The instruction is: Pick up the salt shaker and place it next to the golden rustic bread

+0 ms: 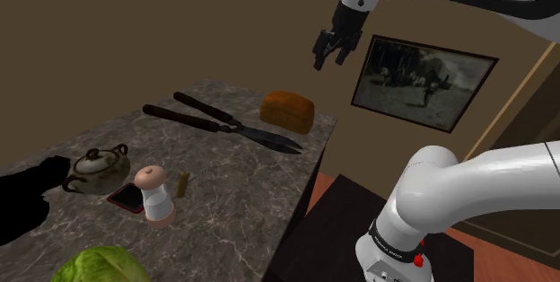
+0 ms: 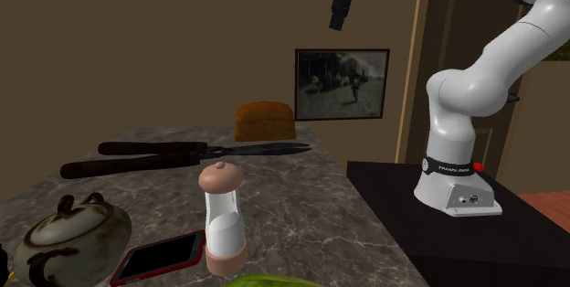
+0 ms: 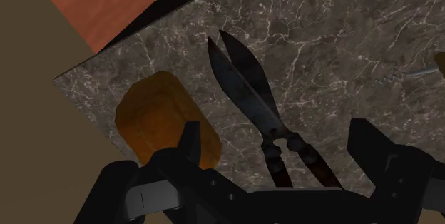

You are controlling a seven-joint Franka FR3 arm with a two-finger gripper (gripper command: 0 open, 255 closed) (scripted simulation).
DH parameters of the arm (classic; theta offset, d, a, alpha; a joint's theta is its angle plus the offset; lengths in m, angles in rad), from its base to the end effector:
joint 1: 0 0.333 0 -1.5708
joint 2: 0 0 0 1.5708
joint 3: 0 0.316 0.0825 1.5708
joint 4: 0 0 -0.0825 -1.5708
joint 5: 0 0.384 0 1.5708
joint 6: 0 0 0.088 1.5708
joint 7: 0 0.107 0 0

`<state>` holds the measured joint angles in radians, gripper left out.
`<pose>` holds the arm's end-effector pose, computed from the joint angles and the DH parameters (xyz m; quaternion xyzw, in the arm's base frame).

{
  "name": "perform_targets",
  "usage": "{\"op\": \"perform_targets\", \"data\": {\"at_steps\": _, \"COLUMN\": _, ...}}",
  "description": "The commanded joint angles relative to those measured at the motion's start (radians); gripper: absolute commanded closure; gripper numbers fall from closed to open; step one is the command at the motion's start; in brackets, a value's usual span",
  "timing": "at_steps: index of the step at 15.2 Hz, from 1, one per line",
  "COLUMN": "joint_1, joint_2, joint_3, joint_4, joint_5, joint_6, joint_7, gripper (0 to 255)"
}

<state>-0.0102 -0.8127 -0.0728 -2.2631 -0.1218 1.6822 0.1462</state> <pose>0.3068 -0.0473 0.6535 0.9872 -0.1056 0.1161 0.0297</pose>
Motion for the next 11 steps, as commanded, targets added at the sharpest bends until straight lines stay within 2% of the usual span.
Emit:
{"op": "perform_targets", "data": {"at_steps": 1, "joint_1": 0.000, "joint_2": 0.000, "joint_3": 0.000, "joint_4": 0.000, "joint_5": 0.000, "joint_6": 0.000, "joint_7": 0.000, "gripper": 0}}
{"op": "perform_targets", "data": {"at_steps": 11, "joint_1": 0.072, "joint_2": 0.167, "joint_3": 0.125, "joint_4": -0.042, "joint_5": 0.113, "joint_6": 0.157, "joint_7": 0.148, "gripper": 0}}
